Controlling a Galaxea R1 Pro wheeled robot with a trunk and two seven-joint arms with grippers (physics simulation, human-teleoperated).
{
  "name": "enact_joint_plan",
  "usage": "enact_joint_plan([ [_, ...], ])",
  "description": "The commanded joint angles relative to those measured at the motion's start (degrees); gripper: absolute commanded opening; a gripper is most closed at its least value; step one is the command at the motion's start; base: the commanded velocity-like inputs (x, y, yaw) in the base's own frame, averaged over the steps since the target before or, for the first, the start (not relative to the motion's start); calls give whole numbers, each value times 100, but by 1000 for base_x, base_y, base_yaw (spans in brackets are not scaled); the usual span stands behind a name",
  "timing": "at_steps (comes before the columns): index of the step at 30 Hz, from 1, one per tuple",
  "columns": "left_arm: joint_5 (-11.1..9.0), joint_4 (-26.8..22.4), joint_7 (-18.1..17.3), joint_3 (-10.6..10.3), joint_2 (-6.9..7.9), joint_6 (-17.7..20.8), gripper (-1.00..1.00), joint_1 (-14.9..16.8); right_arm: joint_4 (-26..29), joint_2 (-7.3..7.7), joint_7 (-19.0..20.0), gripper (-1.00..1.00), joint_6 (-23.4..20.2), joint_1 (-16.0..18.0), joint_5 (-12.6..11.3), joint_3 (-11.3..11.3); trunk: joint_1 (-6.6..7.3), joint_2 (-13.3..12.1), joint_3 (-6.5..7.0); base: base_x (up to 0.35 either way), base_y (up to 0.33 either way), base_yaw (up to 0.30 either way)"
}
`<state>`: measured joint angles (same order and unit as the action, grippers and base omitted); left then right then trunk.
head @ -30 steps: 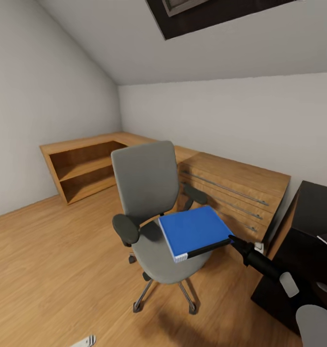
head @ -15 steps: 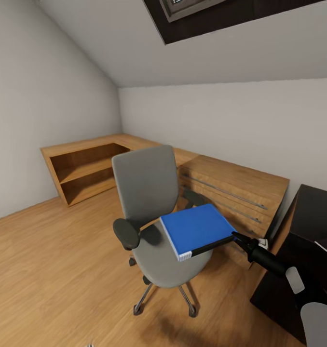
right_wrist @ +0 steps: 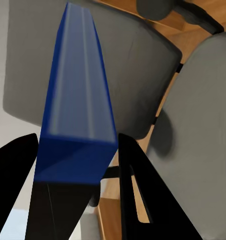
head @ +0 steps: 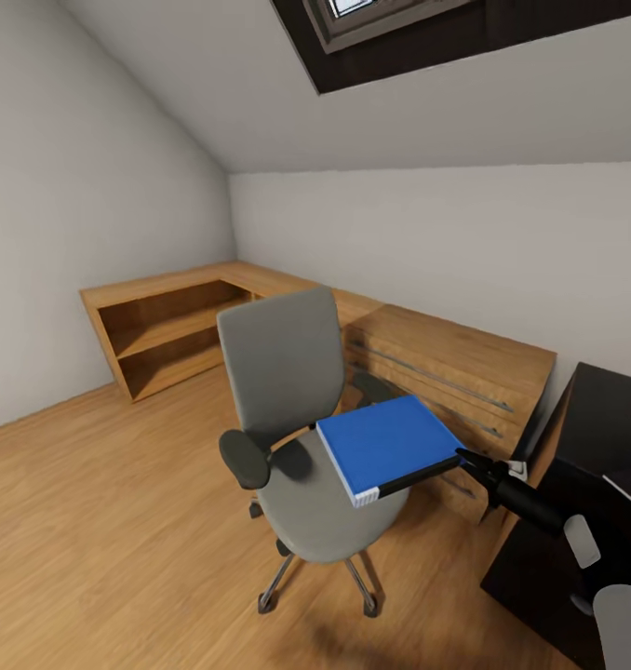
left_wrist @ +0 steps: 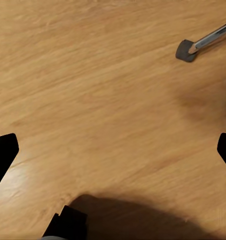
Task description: In the bedroom, organize the workspace by keeping the computer under the desk, ensuring the monitor is on the desk, placing the keyboard on the desk next to the monitor, placing the mouse on the desk next to the keyboard, moving the folder from the swivel chair onto the desk next to the mouse, stacking the notebook on top of the folder with the pen on top of the notebook, and positioning the swivel chair next to the desk.
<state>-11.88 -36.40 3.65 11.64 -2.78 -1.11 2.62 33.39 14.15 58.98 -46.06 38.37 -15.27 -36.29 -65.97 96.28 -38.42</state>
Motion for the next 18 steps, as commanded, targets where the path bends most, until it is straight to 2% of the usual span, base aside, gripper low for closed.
enact_joint_plan([
  [1,-60,0,5,5,-3,-12,100,2,-7,0,14,-100,-24,4,16,-11,23,-39,13,0,0,0],
  [18,-60,18,5,5,-3,-11,100,2,-70,-16,69,-100,12,-43,0,-25,397,-721,318,0,0,0],
])
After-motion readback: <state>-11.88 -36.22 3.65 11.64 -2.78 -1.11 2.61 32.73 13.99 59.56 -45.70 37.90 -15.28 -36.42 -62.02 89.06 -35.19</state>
